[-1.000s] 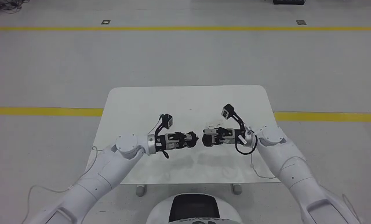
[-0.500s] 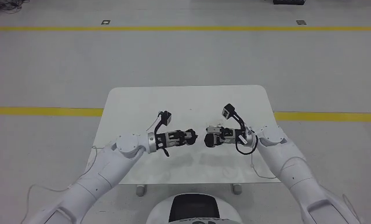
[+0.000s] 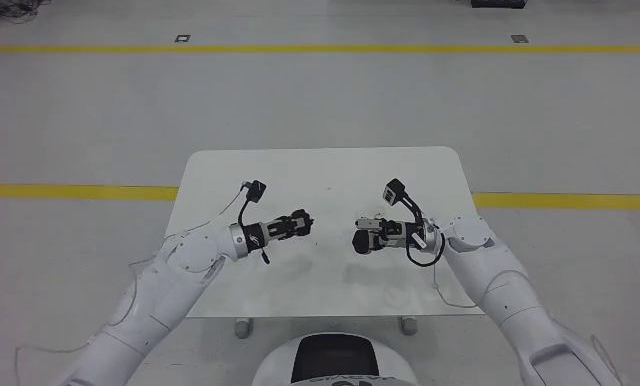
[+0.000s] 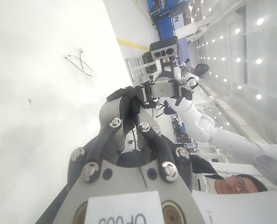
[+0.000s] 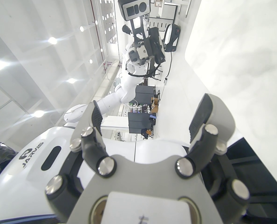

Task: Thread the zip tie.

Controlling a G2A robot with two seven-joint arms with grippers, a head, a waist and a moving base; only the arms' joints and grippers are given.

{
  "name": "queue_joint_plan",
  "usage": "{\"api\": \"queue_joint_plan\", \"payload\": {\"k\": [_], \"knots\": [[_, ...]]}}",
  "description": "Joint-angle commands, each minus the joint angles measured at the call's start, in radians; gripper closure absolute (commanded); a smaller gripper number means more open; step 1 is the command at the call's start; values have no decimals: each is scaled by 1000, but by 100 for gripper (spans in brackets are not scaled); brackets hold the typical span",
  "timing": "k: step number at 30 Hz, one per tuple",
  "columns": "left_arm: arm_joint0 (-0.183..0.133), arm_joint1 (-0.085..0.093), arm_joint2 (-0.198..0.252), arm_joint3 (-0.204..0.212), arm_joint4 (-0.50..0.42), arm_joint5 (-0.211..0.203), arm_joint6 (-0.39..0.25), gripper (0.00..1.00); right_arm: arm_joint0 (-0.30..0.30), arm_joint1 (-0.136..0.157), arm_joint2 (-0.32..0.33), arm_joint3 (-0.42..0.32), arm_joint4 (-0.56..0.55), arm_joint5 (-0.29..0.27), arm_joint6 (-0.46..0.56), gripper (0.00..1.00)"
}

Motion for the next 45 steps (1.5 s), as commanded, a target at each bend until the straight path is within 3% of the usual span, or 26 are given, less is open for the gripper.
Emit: {"api": "queue_joint_plan", "payload": {"k": [1, 8, 34, 45], "knots": [[12, 6, -18, -7, 2, 0, -7, 100, 0, 0, 0, 0, 0, 0, 0, 0], [36, 15, -53, -25, -26, 0, -42, 100, 0, 0, 0, 0, 0, 0, 0, 0], [36, 15, -53, -25, -26, 0, -42, 100, 0, 0, 0, 0, 0, 0, 0, 0], [36, 15, -53, -25, -26, 0, -42, 100, 36, 21, 20, 4, -142, 42, -44, 0]]}}
